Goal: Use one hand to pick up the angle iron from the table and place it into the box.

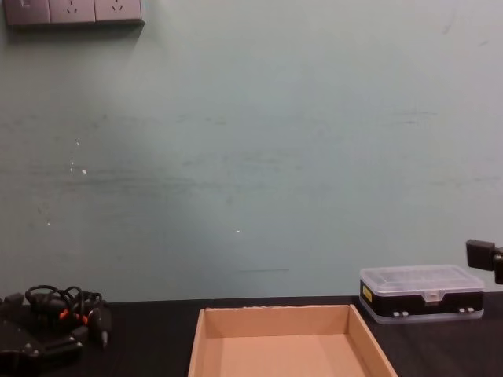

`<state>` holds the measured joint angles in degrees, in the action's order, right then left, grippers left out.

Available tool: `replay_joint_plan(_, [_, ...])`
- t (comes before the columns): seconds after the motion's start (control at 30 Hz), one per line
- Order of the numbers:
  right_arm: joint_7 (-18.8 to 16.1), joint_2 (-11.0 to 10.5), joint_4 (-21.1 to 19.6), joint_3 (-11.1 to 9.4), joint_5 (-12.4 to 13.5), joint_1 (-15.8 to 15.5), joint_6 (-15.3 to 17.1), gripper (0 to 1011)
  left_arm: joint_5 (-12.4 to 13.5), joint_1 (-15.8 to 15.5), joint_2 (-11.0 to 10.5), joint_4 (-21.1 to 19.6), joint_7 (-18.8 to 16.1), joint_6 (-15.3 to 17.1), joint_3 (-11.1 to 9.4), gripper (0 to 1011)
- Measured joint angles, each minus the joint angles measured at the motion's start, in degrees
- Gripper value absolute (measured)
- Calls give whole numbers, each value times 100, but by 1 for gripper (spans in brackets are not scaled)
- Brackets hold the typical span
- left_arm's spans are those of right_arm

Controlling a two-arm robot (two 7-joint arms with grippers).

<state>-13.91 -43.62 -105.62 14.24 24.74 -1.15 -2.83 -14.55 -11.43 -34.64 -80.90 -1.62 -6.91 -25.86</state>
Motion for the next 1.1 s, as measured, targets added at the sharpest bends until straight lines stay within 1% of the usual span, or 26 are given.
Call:
replay_joint_plan(0.03, [-137, -67, -106, -29, 67, -47, 49, 1000, 0, 0, 0, 0, 0, 0, 0, 1011])
replay_joint_plan(0.1, [-264, -129, -195, -51, 118, -91, 99, 1000, 0, 0, 0, 0, 0, 0, 0, 1011])
replay_joint_plan(0.13, [-386, -187, -274, -59, 154, -129, 161, 1000, 0, 0, 0, 0, 0, 0, 0, 1011])
replay_joint_plan(0.2, [-494, -245, -322, -54, 156, -150, 231, 1000, 0, 0, 0, 0, 0, 0, 0, 1011])
replay_joint_plan(0.3, [-777, -335, -331, 35, 166, -147, 437, 1000, 0, 0, 0, 0, 0, 0, 0, 1011])
replay_joint_plan(0.37, [-901, -344, -296, 88, 182, -132, 522, 1000, 0, 0, 0, 0, 0, 0, 0, 1011])
replay_joint_plan(0.4, [-1015, -343, -246, 149, 186, -111, 598, 1000, 0, 0, 0, 0, 0, 0, 0, 1011])
replay_joint_plan(0.47, [-1074, -337, -218, 178, 189, -97, 637, 1000, 0, 0, 0, 0, 0, 0, 0, 1011])
replay_joint_plan(0.5, [-1221, -295, -132, 269, 193, -47, 735, 1000, 0, 0, 0, 0, 0, 0, 0, 1011])
replay_joint_plan(0.53, [-1221, -295, -132, 269, 193, -47, 735, 1000, 0, 0, 0, 0, 0, 0, 0, 1011])
replay_joint_plan(0.57, [-1306, -255, -69, 333, 188, -11, 802, 1000, 0, 0, 0, 0, 0, 0, 0, 1011])
replay_joint_plan(0.7, [-1459, -138, 78, 461, 178, 98, 970, 1000, 0, 0, 0, 0, 0, 0, 0, 1011])
replay_joint_plan(0.83, [-1539, -20, 224, 600, 159, 222, 1174, 1000, 0, 0, 0, 0, 0, 0, 0, 1012])
replay_joint_plan(0.87, [-1539, -20, 224, 600, 159, 222, 1174, 1000, 0, 0, 0, 0, 0, 0, 0, 1012])
replay_joint_plan(0.97, [-1547, 87, 354, 697, 157, 340, 1356, 1000, 0, 0, 0, 0, 0, 0, 0, 1011])
replay_joint_plan(1.1, [-1558, 171, 478, 802, 156, 455, 1514, 1000, 0, 0, 0, 0, 0, 0, 0, 1011])
